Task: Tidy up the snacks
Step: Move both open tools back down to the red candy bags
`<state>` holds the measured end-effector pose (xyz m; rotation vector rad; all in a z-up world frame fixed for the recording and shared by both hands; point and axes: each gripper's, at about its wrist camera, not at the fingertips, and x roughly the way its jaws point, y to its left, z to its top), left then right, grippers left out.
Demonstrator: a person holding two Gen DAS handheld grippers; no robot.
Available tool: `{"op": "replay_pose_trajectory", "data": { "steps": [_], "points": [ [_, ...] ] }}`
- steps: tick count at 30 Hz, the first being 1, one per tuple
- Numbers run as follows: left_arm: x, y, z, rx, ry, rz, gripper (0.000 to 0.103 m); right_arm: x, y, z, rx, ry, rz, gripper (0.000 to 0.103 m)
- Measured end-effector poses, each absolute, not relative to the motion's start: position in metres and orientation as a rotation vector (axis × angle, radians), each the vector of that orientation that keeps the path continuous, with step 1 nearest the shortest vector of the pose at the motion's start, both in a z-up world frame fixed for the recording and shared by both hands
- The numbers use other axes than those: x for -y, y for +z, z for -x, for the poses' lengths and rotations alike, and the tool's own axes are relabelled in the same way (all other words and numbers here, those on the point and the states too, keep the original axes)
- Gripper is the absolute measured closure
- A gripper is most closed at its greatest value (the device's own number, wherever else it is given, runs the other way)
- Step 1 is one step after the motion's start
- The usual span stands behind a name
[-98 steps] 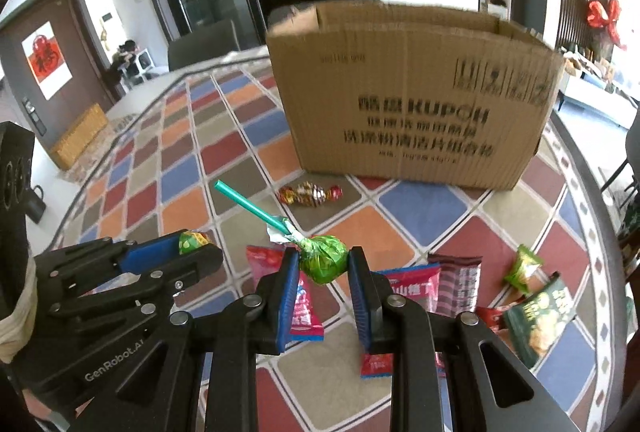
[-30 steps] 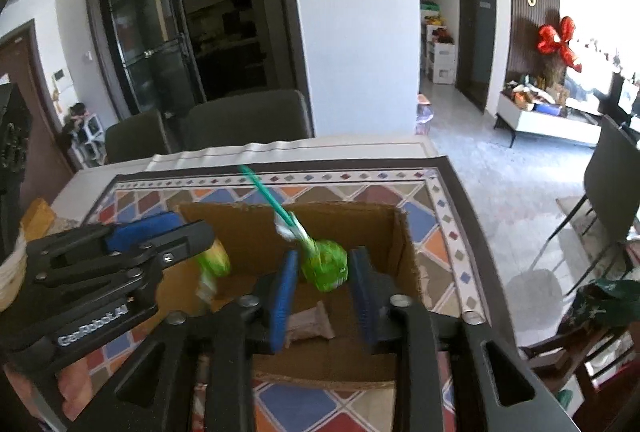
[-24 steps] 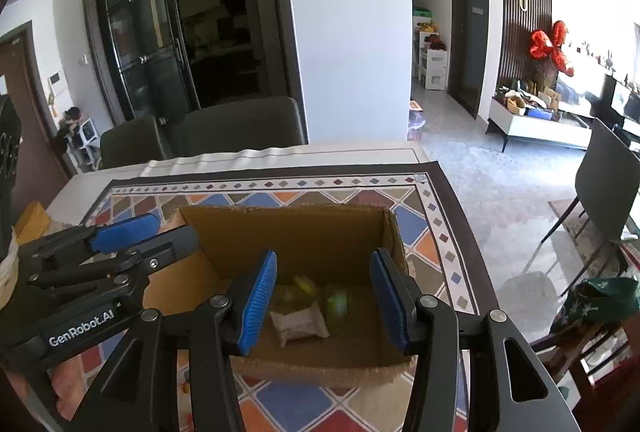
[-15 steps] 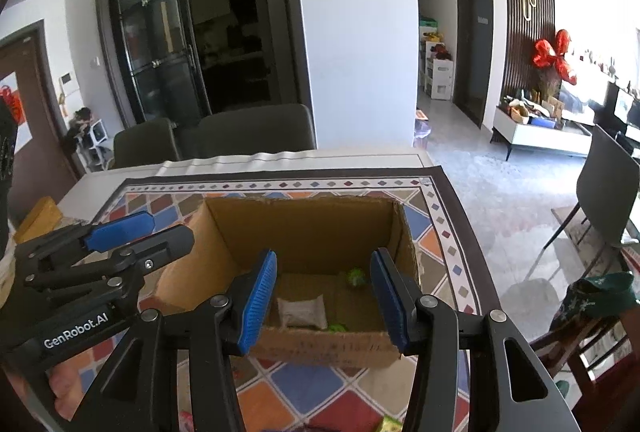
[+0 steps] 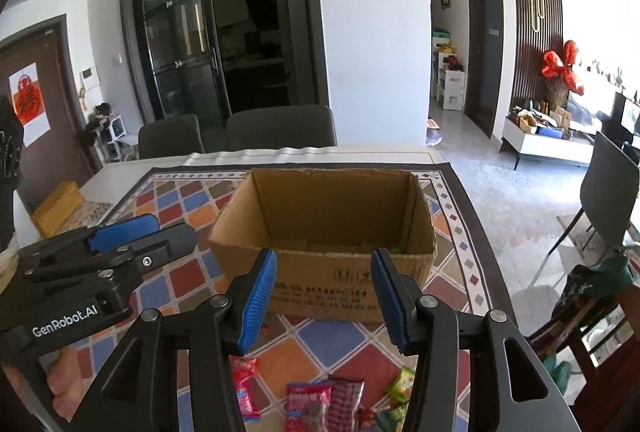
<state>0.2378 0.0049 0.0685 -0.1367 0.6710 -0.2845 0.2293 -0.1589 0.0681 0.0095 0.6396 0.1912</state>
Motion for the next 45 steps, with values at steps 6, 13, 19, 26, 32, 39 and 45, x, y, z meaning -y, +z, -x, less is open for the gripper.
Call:
{"op": "replay_pose_trajectory", "data": {
  "steps": [6, 13, 19, 26, 32, 39, 45],
  "points": [
    [-0.002, 0.062, -0.219, -0.679, -0.265, 0.096, 0.05, 0.16, 0.062, -0.208, -0.637, 0.198, -0.011, 0.053],
    [-0.002, 0.039, -0.199, -0.725, -0.256, 0.087, 0.049, 0.159, 0.043, -0.191, -0.672, 0.205, -0.012, 0.053],
    [-0.003, 0.01, -0.186, -0.791, -0.258, 0.105, 0.049, 0.162, 0.023, -0.181, -0.718, 0.213, -0.024, 0.053],
    [-0.002, -0.023, -0.176, -0.867, -0.275, 0.098, 0.049, 0.157, -0.007, -0.172, -0.799, 0.232, 0.001, 0.053],
    [-0.002, -0.05, -0.175, -0.929, -0.285, 0.117, 0.049, 0.153, -0.035, -0.169, -0.882, 0.256, 0.0, 0.053],
    [-0.006, -0.081, -0.184, -0.996, -0.291, 0.137, 0.05, 0.145, -0.07, -0.181, -0.979, 0.28, 0.005, 0.053],
    [-0.006, -0.096, -0.194, -1.016, -0.302, 0.125, 0.05, 0.138, -0.094, -0.19, -1.04, 0.276, 0.037, 0.053]
  ]
}}
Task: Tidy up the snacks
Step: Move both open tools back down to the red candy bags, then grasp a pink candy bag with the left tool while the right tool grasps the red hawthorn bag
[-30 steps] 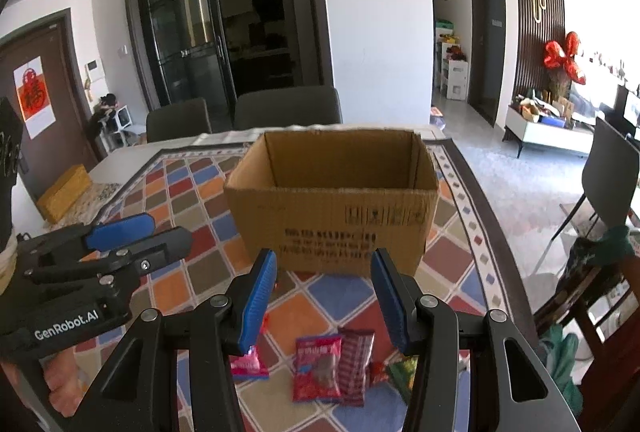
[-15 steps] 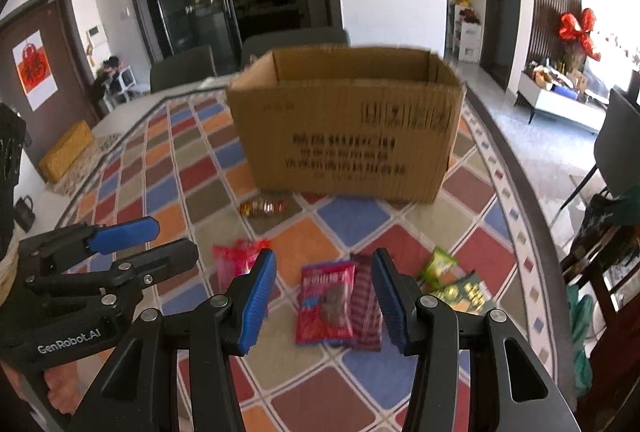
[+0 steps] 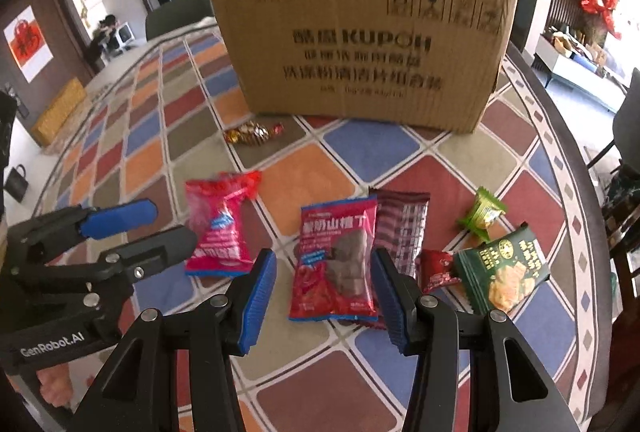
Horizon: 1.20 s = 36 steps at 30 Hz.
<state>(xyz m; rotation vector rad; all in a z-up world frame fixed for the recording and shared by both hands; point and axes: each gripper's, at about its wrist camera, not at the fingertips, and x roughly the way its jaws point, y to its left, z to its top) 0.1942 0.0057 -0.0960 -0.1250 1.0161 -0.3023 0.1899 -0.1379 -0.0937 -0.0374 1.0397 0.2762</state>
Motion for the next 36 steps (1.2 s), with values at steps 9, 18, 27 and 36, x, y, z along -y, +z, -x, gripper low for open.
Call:
{"op": "replay_pose_trajectory", "data": {
  "steps": [9, 18, 27, 36],
  "points": [
    [0.002, -0.118, -0.217, -1.059, -0.305, 0.138, 0.05, 0.135, -0.105, -0.193, -1.056, 0.241, 0.091, 0.053],
    [-0.001, -0.132, -0.223, -1.095, -0.275, 0.157, 0.066, 0.13, -0.112, -0.197, -1.066, 0.243, 0.114, 0.053],
    [-0.012, -0.131, -0.218, -1.1, -0.255, 0.179, 0.069, 0.117, -0.12, -0.209, -1.083, 0.229, 0.143, 0.053],
    [-0.012, -0.129, -0.214, -1.097, -0.247, 0.179, 0.069, 0.103, -0.125, -0.207, -1.051, 0.214, 0.247, 0.059]
  ]
}}
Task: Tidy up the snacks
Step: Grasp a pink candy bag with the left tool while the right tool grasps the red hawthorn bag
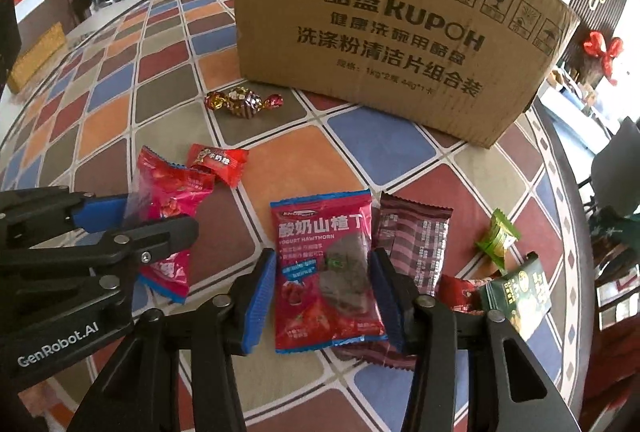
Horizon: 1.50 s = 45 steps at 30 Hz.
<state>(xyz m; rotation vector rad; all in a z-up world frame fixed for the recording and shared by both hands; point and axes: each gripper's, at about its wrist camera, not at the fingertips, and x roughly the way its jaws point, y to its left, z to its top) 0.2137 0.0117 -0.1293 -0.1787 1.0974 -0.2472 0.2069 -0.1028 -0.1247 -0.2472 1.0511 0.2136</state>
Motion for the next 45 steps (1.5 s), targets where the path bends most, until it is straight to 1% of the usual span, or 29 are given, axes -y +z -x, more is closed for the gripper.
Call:
{"op": "replay_pose_trajectory", "data": {
  "steps": [3, 15, 28, 39, 45],
  "points": [
    [-0.011, -0.126, -0.212, -1.086, -0.242, 0.174, 0.069, 0.105, -0.124, -0.207, -1.048, 0.222, 0.228, 0.063],
    [-0.005, -0.095, -0.201, -1.006, -0.239, 0.134, 0.069, 0.126, -0.1, -0.201, -1.006, 0.231, 0.102, 0.064],
    [-0.005, -0.034, -0.202, -0.856, -0.256, 0.117, 0.069, 0.141, -0.036, -0.195, -0.843, 0.235, 0.034, 0.064],
    [0.005, 0.024, -0.225, -0.725, -0.273, 0.07, 0.069, 0.153, 0.014, -0.21, -0.725, 0.217, -0.002, 0.064],
    [0.008, 0.047, -0.242, -0.686, -0.284, 0.068, 0.069, 0.158, 0.041, -0.225, -0.666, 0.206, -0.017, 0.064]
  ]
}}
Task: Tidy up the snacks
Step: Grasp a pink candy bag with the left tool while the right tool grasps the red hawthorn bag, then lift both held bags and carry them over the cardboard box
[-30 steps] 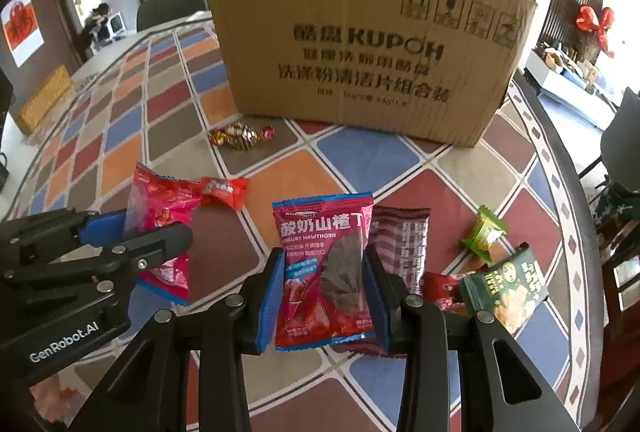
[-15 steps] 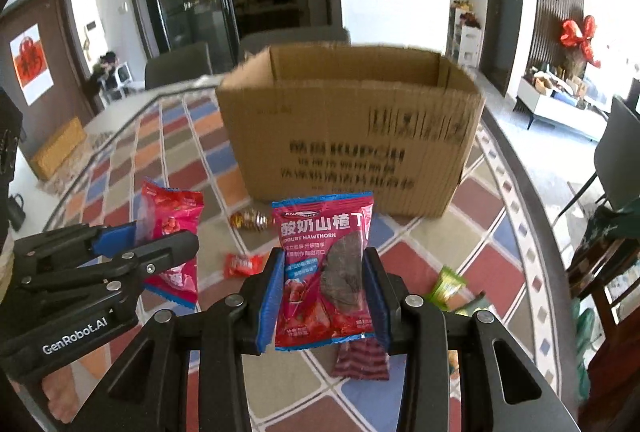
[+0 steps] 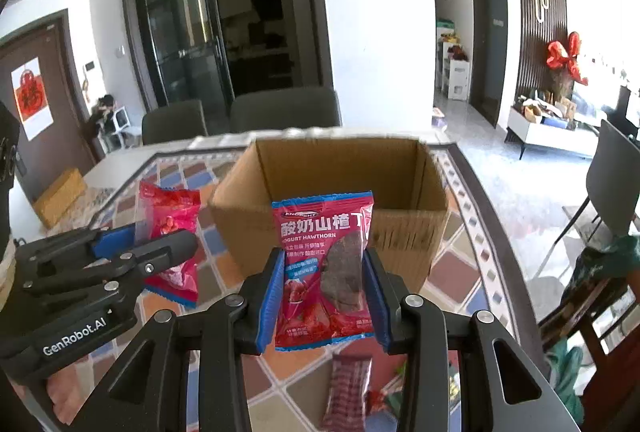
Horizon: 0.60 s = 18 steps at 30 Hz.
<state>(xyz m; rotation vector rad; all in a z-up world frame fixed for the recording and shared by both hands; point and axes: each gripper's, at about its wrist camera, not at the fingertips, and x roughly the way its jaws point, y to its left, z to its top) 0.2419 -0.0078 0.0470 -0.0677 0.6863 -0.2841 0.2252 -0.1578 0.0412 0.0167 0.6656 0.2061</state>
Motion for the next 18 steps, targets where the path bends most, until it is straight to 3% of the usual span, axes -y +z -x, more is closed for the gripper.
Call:
{"op": "replay_pose_trajectory", "data": {
  "steps": [18],
  "points": [
    [0.016, 0.069, -0.317, -0.711, -0.305, 0.059, 0.069, 0.156, 0.075, -0.288, -0.65, 0.202, 0.013, 0.064]
  ]
}}
